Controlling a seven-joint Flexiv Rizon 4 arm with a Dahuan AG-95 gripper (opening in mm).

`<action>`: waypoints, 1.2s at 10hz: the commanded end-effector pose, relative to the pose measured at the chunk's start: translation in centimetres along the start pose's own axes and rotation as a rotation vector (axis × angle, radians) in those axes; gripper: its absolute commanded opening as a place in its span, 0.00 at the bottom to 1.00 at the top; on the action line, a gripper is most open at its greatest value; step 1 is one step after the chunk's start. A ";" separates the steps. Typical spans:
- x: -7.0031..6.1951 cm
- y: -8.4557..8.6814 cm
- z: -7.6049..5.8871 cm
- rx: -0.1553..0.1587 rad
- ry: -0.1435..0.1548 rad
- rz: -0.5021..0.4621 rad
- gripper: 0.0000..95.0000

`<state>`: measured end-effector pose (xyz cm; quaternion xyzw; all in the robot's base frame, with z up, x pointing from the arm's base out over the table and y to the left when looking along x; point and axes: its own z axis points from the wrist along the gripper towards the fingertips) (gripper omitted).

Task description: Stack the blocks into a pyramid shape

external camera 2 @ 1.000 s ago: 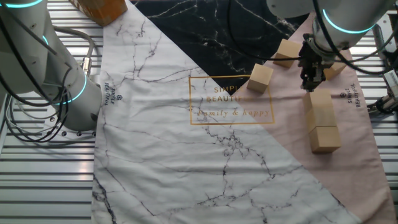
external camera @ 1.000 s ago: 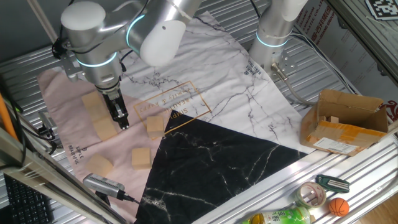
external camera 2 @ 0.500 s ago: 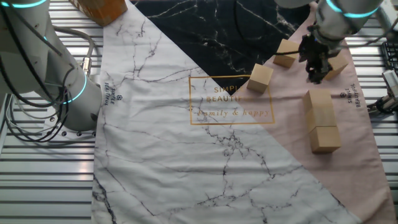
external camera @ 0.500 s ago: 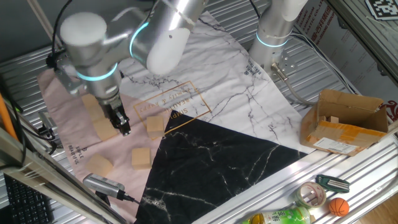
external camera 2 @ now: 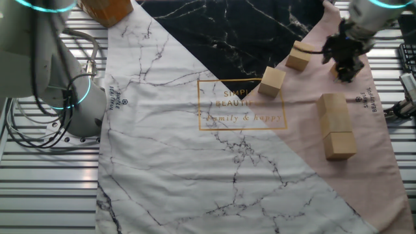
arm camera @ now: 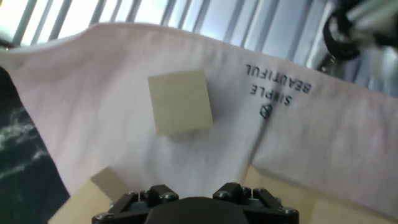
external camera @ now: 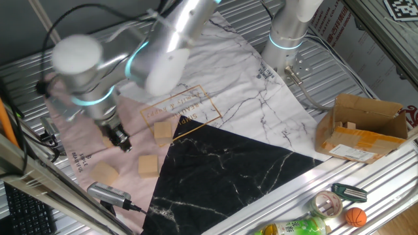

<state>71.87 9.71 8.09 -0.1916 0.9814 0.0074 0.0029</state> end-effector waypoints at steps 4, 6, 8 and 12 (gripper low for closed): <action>-1.5 0.4 0.4 0.000 -0.015 0.001 0.80; -2.2 0.8 0.4 -0.003 -0.028 0.001 0.80; -2.9 0.8 0.7 -0.003 -0.036 0.000 0.80; -4.1 1.0 1.2 -0.001 -0.039 0.002 0.80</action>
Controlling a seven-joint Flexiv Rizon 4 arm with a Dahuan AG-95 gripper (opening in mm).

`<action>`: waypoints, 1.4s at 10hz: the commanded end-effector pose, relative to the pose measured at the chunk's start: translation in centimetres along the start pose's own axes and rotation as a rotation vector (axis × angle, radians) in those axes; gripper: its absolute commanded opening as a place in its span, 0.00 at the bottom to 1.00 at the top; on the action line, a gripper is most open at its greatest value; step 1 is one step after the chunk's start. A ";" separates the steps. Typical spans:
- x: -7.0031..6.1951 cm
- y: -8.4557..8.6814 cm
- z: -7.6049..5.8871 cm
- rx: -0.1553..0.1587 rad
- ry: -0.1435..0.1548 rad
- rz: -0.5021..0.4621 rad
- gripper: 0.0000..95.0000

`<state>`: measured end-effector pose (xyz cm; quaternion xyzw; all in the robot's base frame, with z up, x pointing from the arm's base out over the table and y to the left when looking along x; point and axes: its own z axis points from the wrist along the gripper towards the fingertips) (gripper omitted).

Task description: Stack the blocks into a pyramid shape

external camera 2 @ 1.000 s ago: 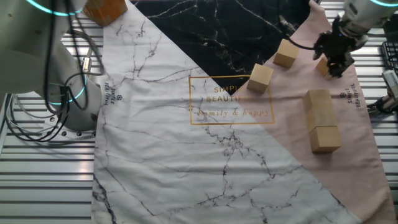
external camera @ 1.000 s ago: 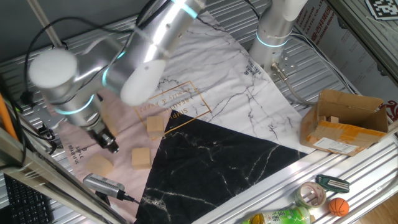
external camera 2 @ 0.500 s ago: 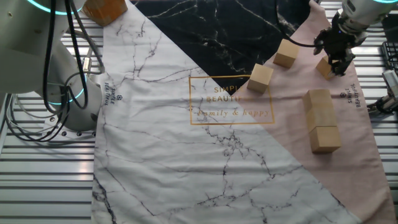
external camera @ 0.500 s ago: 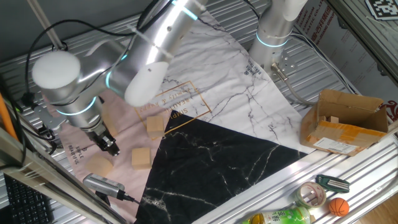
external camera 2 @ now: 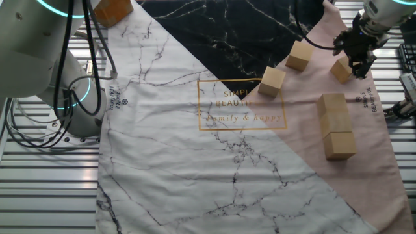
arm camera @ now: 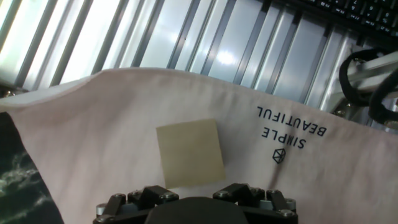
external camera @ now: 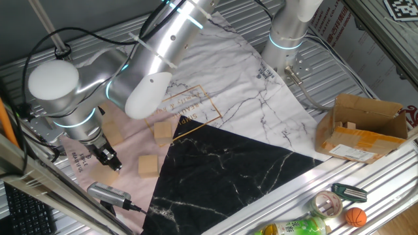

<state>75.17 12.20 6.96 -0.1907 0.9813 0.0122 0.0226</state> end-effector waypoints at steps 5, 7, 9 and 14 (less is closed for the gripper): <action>-0.6 -0.2 0.7 0.000 -0.010 -0.031 0.80; -0.6 -0.2 0.7 -0.003 -0.014 -0.040 0.80; -0.6 -0.3 0.8 -0.004 -0.018 -0.045 0.80; -0.7 -0.3 0.9 -0.011 -0.024 -0.063 0.80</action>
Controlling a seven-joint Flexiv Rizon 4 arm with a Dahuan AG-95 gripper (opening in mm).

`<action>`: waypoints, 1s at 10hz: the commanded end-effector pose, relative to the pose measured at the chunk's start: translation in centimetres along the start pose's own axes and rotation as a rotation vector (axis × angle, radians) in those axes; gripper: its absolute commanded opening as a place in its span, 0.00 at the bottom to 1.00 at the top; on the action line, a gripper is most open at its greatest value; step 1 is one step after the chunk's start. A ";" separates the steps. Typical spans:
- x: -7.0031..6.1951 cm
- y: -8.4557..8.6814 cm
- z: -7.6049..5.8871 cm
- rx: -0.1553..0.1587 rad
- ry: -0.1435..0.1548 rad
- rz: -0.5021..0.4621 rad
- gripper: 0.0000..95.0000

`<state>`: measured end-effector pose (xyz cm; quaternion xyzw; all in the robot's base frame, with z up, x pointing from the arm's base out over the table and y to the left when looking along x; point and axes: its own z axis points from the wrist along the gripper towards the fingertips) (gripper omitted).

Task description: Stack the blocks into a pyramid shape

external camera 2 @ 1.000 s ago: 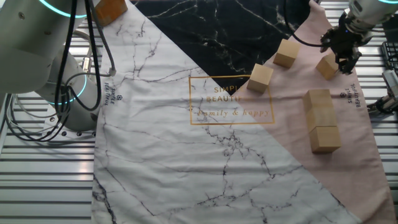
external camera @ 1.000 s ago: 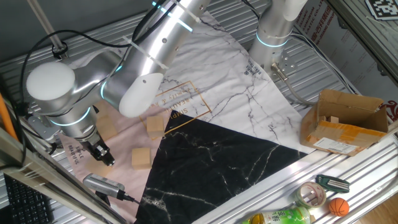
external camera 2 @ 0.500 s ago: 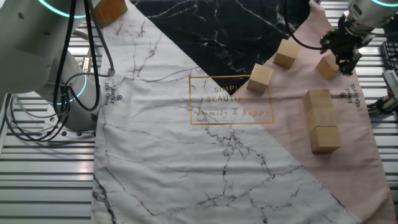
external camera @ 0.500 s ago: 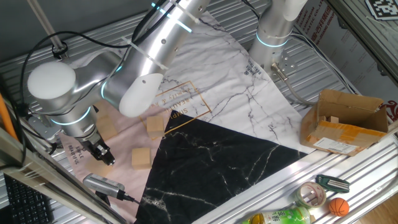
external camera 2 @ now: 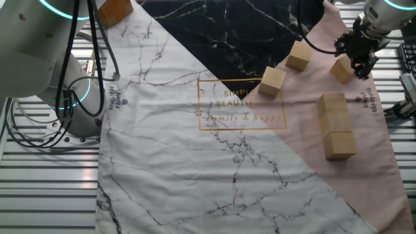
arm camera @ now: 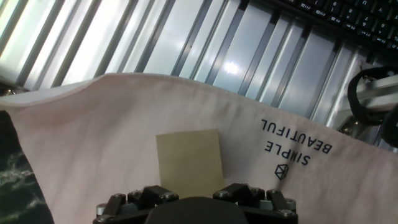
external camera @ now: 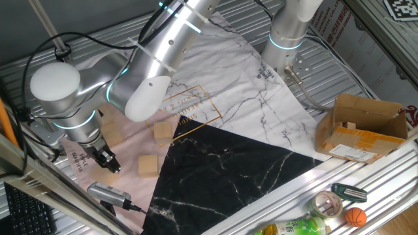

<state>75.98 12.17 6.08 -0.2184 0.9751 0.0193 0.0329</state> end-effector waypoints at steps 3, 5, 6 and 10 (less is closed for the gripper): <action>0.0 0.0 0.0 0.002 0.000 -0.012 0.80; 0.0 0.0 0.0 0.003 0.001 -0.012 0.80; 0.0 0.0 0.0 0.005 0.004 -0.013 0.80; 0.0 0.0 0.0 0.004 0.005 -0.061 0.80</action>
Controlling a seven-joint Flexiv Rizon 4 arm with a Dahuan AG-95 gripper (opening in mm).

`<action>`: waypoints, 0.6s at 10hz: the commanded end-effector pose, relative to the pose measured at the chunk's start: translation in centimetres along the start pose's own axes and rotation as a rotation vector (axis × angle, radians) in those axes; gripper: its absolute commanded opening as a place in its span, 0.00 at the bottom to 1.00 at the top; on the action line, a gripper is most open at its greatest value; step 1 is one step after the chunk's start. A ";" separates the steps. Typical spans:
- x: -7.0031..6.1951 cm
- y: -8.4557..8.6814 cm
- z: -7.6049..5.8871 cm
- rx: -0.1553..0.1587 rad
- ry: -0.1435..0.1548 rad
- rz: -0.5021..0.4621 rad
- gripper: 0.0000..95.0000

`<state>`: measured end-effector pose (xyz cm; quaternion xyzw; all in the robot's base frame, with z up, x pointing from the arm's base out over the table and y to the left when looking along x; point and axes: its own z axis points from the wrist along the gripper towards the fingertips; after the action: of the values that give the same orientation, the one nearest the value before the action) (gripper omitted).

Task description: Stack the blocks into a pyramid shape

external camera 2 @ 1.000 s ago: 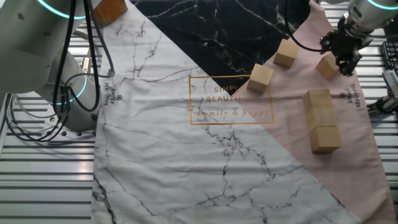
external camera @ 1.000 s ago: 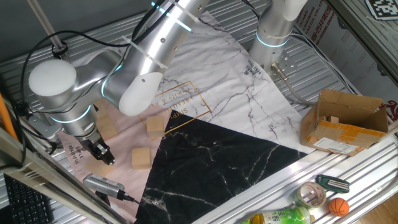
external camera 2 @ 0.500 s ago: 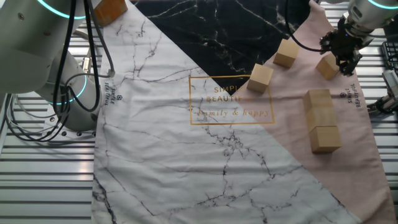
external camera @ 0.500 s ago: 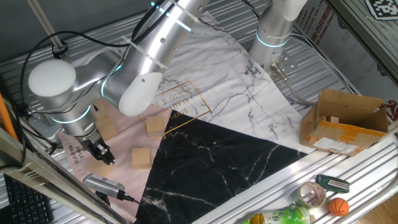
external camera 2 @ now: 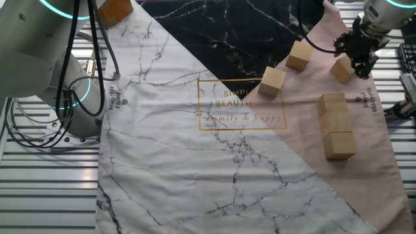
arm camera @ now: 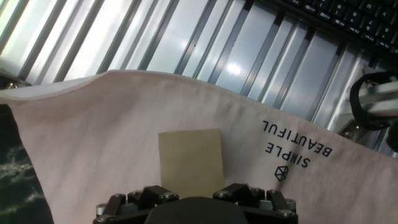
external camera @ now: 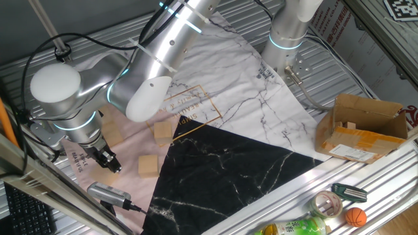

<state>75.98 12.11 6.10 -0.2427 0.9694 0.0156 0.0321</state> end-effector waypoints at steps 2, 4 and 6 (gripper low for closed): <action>0.0 0.1 0.0 -0.001 0.003 -0.027 0.80; 0.0 0.1 0.0 -0.003 0.000 -0.021 0.80; 0.0 0.1 0.0 -0.004 0.000 -0.015 0.80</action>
<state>75.96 12.15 6.12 -0.2503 0.9675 0.0170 0.0316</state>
